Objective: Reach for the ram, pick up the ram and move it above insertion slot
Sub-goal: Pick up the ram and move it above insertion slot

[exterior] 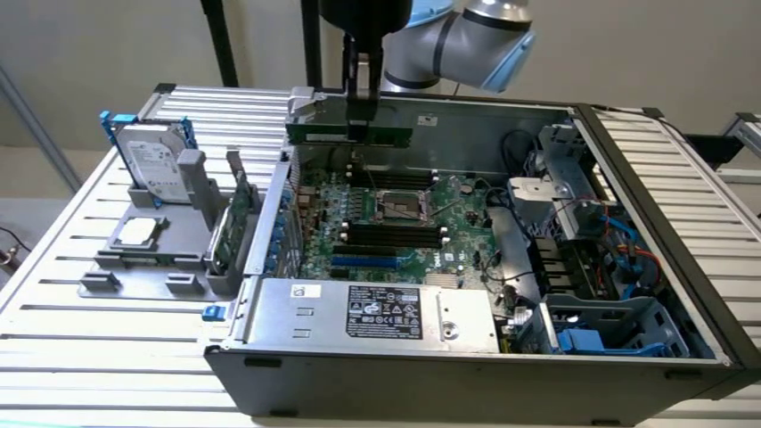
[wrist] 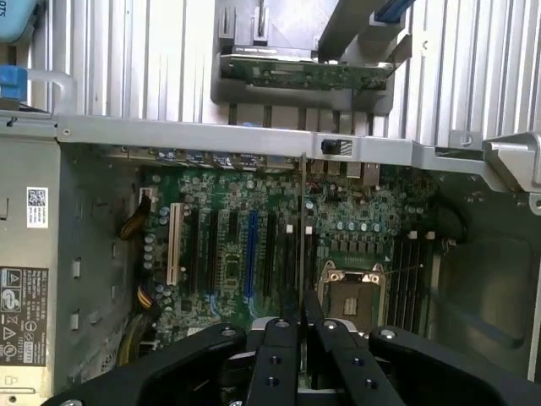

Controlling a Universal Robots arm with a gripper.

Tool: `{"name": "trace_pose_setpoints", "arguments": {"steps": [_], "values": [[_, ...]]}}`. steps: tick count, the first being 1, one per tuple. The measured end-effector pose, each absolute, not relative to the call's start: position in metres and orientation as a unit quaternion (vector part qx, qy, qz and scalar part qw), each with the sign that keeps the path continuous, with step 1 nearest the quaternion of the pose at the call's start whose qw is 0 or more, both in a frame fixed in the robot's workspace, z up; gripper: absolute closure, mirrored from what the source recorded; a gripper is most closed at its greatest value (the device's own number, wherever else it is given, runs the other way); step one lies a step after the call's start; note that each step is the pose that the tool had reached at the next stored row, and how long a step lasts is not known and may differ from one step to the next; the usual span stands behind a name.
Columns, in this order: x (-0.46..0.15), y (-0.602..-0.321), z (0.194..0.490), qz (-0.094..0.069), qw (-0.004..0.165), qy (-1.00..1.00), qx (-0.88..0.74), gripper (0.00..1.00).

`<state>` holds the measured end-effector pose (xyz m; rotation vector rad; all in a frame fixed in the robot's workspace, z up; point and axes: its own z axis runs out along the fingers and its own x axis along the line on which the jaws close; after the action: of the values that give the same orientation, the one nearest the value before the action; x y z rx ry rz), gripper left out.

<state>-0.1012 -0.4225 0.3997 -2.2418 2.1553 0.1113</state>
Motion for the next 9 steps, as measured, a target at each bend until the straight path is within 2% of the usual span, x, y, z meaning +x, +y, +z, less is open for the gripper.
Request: {"name": "trace_pose_setpoints", "arguments": {"steps": [9], "values": [[-0.071,-0.411,0.399,0.036,0.015,0.693,-0.720,0.87]]}}
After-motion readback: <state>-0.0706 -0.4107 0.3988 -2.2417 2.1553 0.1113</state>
